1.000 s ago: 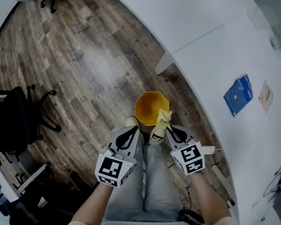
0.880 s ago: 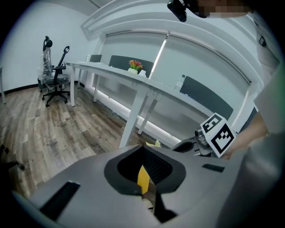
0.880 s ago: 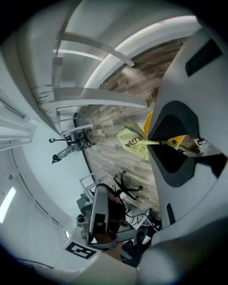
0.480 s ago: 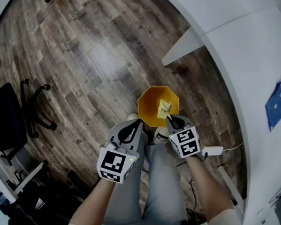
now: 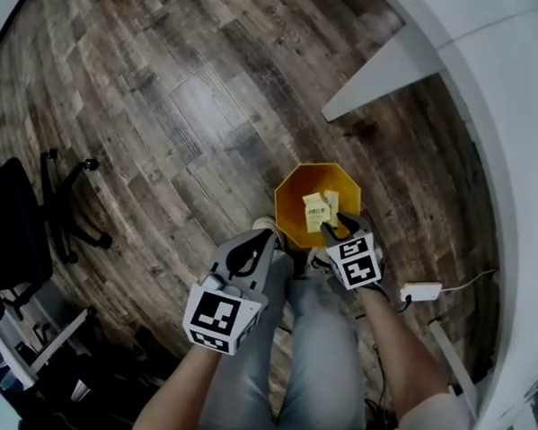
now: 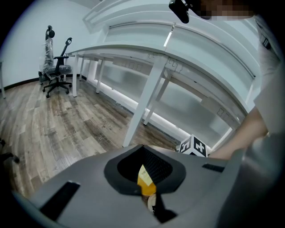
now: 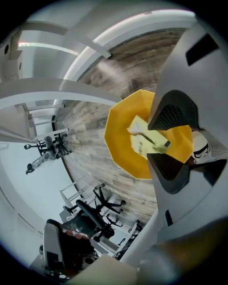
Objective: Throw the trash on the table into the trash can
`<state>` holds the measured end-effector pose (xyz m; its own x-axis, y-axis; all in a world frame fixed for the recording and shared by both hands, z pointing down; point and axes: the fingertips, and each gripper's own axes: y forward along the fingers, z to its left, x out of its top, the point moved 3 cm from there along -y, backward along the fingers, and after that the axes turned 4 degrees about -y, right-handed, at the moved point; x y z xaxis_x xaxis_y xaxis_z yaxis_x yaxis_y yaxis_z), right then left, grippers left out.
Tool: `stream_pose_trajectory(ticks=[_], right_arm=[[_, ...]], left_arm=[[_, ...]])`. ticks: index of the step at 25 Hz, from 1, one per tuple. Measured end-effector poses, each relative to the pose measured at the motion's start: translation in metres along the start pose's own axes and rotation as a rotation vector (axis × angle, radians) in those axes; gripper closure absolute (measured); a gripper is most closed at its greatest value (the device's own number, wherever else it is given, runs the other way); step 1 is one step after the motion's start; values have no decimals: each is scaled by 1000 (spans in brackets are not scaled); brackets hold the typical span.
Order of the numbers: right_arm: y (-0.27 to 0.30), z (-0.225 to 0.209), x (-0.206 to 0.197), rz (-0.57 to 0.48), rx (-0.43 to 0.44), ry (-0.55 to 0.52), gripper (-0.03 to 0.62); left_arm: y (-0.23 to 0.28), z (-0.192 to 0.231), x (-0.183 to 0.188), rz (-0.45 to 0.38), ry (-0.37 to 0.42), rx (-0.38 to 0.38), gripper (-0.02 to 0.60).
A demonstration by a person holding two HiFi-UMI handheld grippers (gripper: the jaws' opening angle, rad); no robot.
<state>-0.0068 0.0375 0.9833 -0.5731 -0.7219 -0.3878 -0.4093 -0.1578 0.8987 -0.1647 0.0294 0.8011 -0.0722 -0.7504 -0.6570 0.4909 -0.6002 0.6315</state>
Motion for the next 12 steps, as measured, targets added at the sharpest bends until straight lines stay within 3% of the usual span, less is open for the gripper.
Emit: stream_pose_trajectory(ticks=[4,12], right_arm=[[-2,-3,-2,9,-18,-1,388],[-27,-2,14,-12,-17,-5,387]], left_arm=[[1,1,-1,7,-6,-1,581],[-5,-10,16,2,1,-15,581]])
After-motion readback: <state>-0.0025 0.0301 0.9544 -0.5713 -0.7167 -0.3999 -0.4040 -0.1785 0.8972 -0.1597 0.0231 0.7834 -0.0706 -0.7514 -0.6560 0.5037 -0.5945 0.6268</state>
